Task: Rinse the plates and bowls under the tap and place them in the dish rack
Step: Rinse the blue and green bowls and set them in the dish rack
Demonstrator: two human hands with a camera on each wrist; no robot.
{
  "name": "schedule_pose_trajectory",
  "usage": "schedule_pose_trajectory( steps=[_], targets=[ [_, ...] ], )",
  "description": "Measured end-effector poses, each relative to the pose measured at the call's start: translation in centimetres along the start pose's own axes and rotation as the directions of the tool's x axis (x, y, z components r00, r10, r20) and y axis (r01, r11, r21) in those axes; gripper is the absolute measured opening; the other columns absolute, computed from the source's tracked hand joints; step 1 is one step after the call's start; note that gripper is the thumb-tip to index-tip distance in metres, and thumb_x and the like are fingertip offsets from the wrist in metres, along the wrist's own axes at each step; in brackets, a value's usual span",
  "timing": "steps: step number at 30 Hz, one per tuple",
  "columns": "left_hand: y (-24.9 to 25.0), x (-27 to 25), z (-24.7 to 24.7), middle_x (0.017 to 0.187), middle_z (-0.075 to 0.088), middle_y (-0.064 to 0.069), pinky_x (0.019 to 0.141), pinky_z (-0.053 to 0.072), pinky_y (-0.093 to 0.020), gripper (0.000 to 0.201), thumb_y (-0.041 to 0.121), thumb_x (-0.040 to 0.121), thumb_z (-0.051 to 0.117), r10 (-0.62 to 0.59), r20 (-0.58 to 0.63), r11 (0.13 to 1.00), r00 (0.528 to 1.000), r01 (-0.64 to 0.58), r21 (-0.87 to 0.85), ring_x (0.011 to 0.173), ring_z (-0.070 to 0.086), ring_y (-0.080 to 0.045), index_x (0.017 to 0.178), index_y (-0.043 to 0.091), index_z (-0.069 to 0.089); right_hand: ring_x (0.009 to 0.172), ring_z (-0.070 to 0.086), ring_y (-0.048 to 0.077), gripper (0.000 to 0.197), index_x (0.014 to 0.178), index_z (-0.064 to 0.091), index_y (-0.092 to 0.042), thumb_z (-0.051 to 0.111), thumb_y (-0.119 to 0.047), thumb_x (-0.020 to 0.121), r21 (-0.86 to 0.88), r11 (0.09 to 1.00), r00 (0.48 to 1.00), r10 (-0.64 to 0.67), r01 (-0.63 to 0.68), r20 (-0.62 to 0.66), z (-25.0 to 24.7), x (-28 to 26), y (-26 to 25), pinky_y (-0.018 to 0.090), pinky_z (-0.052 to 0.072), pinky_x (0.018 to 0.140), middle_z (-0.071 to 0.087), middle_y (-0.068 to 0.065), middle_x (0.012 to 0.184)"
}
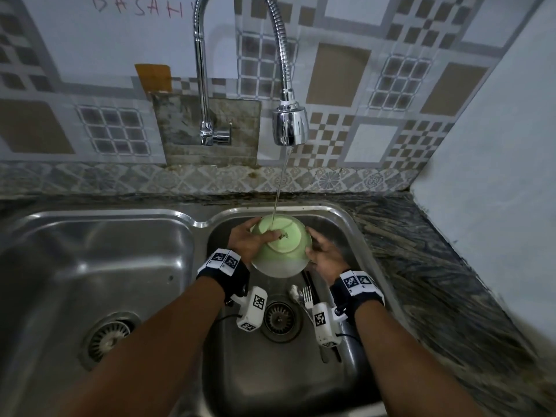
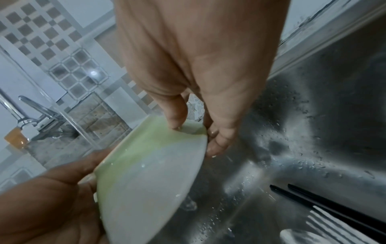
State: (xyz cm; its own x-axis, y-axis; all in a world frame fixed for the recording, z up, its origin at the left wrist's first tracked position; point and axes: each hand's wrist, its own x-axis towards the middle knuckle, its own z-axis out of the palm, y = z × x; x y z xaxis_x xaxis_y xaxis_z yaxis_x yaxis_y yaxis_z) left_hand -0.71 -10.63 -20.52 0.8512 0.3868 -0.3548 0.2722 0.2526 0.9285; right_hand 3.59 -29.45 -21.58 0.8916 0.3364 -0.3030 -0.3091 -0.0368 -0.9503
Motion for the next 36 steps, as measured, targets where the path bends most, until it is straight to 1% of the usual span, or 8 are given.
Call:
schedule_pose_trajectory(
  steps=[5,11,17,22,27,29,33,36],
  targets=[
    [0.3,0.1,-1.8,0.103,0.073,-0.011,0.078,0.058,-0.05,0.069,0.026,0.046,0.093,-0.108,-0.012,0.99,0.994,0.107,-0.087,0.091,0.07,-0.03,0.11,0.017,0.07,0.119,0.054,0.028,0.052,0.125,0.056,-0.031,0.05,0.007,0.09,-0.063,0.998,0.999,0.016,-0.013,0.043,1.3,1.1,-0.3,0.044,0.051,0.095,0.055,0.01,0.13],
    [0.7,1.3,-4.6,0.117,0.066,-0.011,0.087,0.05,-0.06,0.066,0.046,0.052,0.088,-0.262,0.038,0.965,0.964,0.262,0.023,0.104,0.063,-0.037,0.111,0.025,0.066,0.118,0.056,0.03,0.069,0.129,0.055,-0.012,0.038,0.028,0.076,-0.061,0.998,0.996,0.014,-0.009,0.092,3.4,1.5,-0.9,0.037,0.053,0.088,0.056,0.013,0.132],
    [2.3,-0.4,-6.5,0.115,0.064,-0.016,0.087,0.051,-0.048,0.057,0.045,0.067,0.078,-0.404,0.062,0.915,0.913,0.402,0.048,0.105,0.061,-0.037,0.112,0.014,0.063,0.118,0.055,0.018,0.072,0.112,0.062,-0.04,0.064,0.02,0.071,-0.269,0.946,0.971,-0.13,0.183,0.201,3.8,1.0,-1.2,0.025,0.054,0.086,0.057,-0.001,0.131],
    [1.3,-1.0,-7.4,0.11,0.063,-0.015,0.081,0.053,-0.041,0.052,0.043,0.079,0.069,-0.346,0.071,0.937,0.936,0.349,-0.027,0.091,0.063,-0.029,0.118,0.01,0.059,0.118,0.049,0.013,0.051,0.13,0.052,0.0,0.053,0.019,0.083,-0.298,0.905,0.948,-0.257,0.304,0.188,4.9,-0.1,-1.4,0.004,0.046,0.082,0.044,0.007,0.139],
    [1.5,-2.5,-6.4,0.106,0.061,-0.015,0.058,0.055,-0.037,0.053,0.055,0.077,0.067,-0.395,0.037,0.917,0.918,0.397,-0.04,0.088,0.059,-0.029,0.112,0.016,0.059,0.119,0.05,0.004,0.043,0.126,0.059,-0.008,0.052,0.011,0.088,-0.497,0.74,0.887,-0.429,0.453,0.171,4.7,-0.6,-1.4,0.026,0.038,0.108,0.058,0.002,0.129],
    [1.5,-3.5,-5.6,0.101,0.062,-0.013,0.057,0.058,-0.04,0.053,0.057,0.078,0.066,-0.354,0.072,0.929,0.932,0.36,-0.09,0.085,0.061,-0.027,0.11,0.017,0.06,0.113,0.057,0.008,0.04,0.123,0.063,-0.014,0.053,0.006,0.089,-0.579,0.665,0.859,-0.495,0.471,0.13,4.1,-0.2,-1.2,0.031,0.044,0.105,0.064,0.001,0.124],
    [1.0,-4.5,-5.0,0.106,0.069,-0.011,0.09,0.054,-0.047,0.061,0.068,0.072,0.064,-0.264,0.19,0.956,0.946,0.282,-0.077,0.101,0.065,-0.028,0.109,0.019,0.066,0.091,0.066,0.02,0.026,0.116,0.066,-0.011,0.05,-0.01,0.095,-0.726,0.558,0.869,-0.483,0.402,0.11,2.6,-0.4,-2.2,0.033,0.052,0.085,0.071,0.008,0.103],
    [0.6,-5.5,-5.1,0.109,0.069,-0.008,0.084,0.051,-0.037,0.064,0.079,0.063,0.062,-0.158,0.259,0.984,0.953,0.129,0.123,0.095,0.063,-0.023,0.107,0.033,0.068,0.063,0.055,0.02,0.031,0.085,0.064,-0.003,0.048,-0.027,0.098,-0.769,0.531,0.877,-0.474,0.357,0.079,1.8,-0.9,-2.9,0.028,0.039,0.059,0.063,0.01,0.073]
  ],
)
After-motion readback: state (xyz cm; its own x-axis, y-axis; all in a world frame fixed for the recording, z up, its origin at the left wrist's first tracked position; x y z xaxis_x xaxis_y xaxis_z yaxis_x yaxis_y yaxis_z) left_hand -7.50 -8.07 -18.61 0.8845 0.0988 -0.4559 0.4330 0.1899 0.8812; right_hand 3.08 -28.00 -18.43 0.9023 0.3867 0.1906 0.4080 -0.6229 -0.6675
